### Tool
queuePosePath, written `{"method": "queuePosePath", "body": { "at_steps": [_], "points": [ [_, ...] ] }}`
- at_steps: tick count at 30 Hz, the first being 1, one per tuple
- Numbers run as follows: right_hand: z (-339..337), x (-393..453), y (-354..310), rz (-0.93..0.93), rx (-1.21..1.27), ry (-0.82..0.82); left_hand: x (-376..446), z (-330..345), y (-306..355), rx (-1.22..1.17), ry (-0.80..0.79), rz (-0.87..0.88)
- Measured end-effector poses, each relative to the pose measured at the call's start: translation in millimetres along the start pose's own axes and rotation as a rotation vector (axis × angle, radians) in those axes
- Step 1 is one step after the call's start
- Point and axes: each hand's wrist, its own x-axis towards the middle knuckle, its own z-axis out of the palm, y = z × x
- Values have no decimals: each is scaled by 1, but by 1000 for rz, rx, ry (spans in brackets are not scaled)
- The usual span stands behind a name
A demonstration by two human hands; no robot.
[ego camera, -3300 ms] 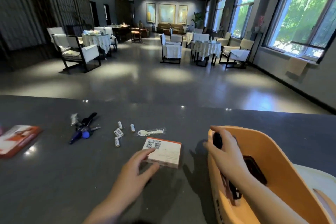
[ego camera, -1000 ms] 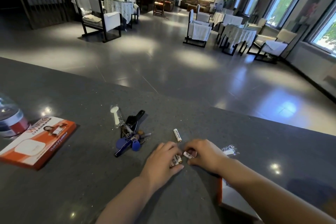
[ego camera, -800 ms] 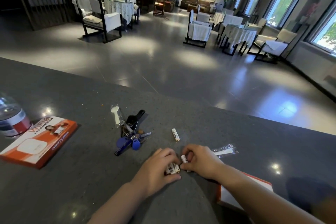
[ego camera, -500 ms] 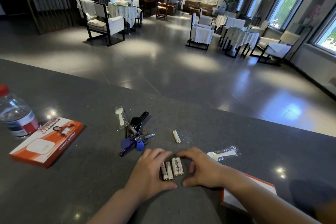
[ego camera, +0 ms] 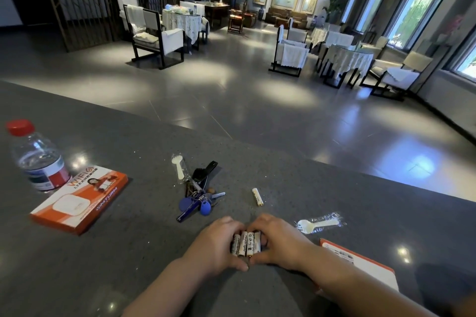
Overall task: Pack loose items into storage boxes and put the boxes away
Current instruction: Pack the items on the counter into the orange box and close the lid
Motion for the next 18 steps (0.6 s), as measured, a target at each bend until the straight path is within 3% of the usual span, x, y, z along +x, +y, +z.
{"method": "queuePosePath", "body": {
  "at_steps": [7,11,18],
  "points": [
    [9,-21,-8,60,-19,3,-7,-1,12,143,-62,-25],
    [9,-57,-11,119,31,42,-27,3,18,101,19,-54],
    [-29,-192,-20,277,298,393,-60,10,100,-136,231,134]
  ]
}}
